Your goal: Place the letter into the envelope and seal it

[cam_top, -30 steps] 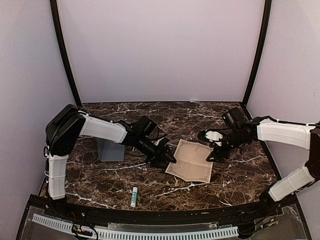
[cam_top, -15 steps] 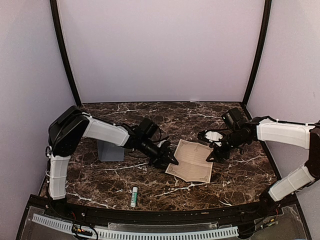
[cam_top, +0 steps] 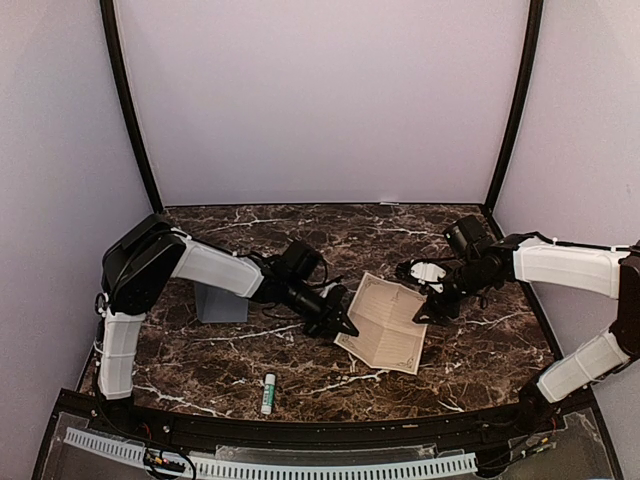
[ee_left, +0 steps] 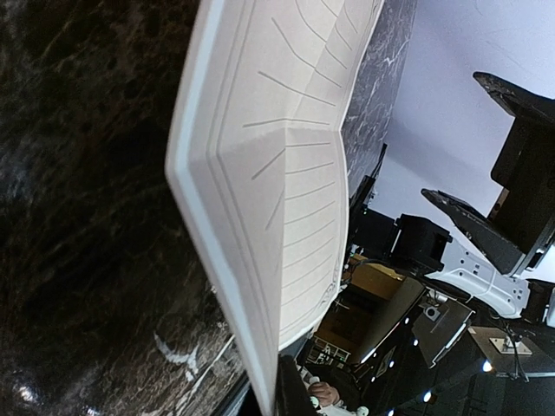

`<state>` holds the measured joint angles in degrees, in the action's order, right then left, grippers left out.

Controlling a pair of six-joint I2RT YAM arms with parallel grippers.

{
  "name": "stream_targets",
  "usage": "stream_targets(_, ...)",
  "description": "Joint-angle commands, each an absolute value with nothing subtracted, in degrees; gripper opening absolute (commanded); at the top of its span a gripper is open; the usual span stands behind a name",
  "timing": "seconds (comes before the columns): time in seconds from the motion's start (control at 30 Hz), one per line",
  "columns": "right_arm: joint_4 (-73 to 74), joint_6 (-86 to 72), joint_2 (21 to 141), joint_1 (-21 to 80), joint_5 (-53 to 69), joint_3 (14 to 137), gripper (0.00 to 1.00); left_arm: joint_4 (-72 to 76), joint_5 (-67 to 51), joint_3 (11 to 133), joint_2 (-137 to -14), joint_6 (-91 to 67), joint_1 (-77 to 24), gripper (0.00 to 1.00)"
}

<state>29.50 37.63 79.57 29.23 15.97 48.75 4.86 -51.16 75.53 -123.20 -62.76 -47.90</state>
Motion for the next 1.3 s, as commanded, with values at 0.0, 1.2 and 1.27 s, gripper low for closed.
stream_targets(0.0,26.4,36.4,78.0,29.1,13.1,48.3,0.75,5.4,-51.3,76.3,-122.4,-61.2,-47.8,0.01)
stream_targets(1.2,37.1,34.2,78.1,21.9,28.0,83.5,0.74,-18.1,-5.5,73.8,-82.4,11.8,-48.3,0.0)
stream_targets(1.27,38.3,37.7,79.9,27.3,22.8,83.4,0.75,-18.1,-5.9,73.8,-82.3,11.1,-48.3,0.0)
